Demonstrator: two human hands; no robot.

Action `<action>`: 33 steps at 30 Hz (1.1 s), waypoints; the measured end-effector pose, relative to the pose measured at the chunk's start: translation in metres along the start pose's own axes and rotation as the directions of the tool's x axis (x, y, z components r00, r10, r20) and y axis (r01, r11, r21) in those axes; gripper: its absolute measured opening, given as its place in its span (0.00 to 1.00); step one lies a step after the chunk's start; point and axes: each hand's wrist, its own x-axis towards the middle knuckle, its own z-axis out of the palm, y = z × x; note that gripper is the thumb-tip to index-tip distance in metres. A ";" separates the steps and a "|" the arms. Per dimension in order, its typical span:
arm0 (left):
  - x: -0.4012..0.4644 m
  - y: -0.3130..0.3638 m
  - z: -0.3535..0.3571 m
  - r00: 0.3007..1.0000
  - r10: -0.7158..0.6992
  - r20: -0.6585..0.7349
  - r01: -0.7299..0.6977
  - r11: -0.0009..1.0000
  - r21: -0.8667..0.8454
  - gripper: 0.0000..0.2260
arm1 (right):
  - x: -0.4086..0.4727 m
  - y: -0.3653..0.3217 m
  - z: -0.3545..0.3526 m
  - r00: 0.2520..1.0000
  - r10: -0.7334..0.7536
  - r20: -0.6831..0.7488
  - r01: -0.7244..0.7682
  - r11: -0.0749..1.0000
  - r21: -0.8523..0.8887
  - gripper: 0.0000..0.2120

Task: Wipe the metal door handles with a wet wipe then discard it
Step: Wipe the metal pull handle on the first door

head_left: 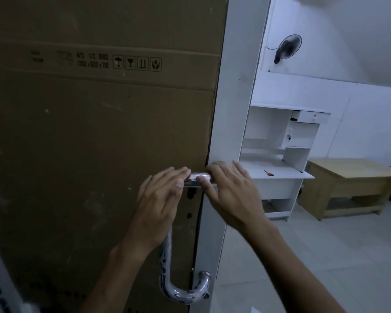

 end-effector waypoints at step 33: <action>0.003 0.004 -0.001 0.999 0.024 -0.044 -0.026 0.999 -0.025 0.21 | -0.057 -0.062 0.038 0.908 0.418 -0.024 -0.259 0.607 0.751 0.32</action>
